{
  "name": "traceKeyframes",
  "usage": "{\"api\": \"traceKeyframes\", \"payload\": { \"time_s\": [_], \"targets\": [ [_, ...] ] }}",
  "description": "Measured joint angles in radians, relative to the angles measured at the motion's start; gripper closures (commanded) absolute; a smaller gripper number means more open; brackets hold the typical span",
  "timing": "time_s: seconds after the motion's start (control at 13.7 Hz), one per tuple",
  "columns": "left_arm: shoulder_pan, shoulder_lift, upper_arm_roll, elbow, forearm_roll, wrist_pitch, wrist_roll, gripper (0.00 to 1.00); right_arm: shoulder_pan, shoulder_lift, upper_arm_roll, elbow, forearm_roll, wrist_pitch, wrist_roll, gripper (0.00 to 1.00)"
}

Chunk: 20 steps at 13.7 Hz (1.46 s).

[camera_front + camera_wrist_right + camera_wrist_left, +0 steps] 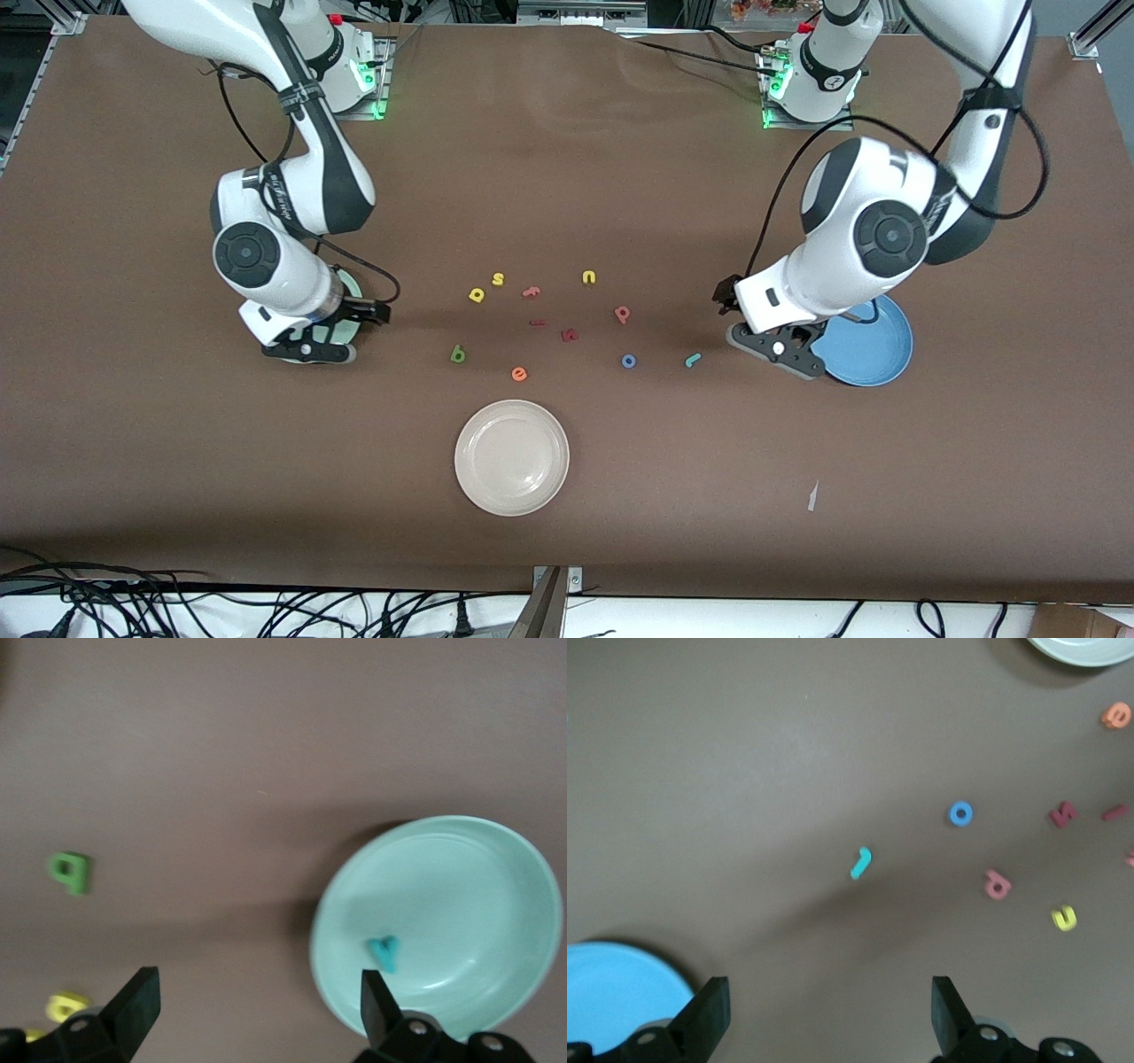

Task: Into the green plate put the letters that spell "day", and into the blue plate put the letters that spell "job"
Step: 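Grasp the green q with the right gripper while the left gripper descends, then carry the q to the green plate while the left gripper grasps the 7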

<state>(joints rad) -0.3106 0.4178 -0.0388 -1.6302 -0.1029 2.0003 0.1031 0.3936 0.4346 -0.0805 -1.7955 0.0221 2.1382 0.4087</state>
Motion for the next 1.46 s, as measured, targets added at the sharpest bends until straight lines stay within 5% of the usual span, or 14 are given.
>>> {"api": "traceKeyframes", "payload": {
  "time_s": [0.37,0.59,0.95,1.24,1.46],
  "targets": [
    [-0.027,0.098,0.000,-0.001,0.000,0.180,0.000,0.00,0.014,0.226,0.067,0.226,0.007,0.071,0.304,0.01],
    [-0.045,0.160,0.001,-0.001,0.000,0.276,0.000,0.00,0.049,0.299,0.080,0.256,0.006,0.142,0.451,0.14],
    [-0.085,0.248,0.002,-0.047,0.000,0.375,0.001,0.00,0.091,0.344,0.078,0.258,-0.018,0.162,0.534,0.47],
    [-0.094,0.245,0.009,-0.145,0.000,0.394,0.002,0.00,0.089,0.351,0.075,0.258,-0.027,0.161,0.534,0.47],
    [-0.094,0.233,0.012,-0.179,0.002,0.403,0.004,0.01,0.089,0.362,0.075,0.257,-0.028,0.161,0.534,0.60]
  ]
}}
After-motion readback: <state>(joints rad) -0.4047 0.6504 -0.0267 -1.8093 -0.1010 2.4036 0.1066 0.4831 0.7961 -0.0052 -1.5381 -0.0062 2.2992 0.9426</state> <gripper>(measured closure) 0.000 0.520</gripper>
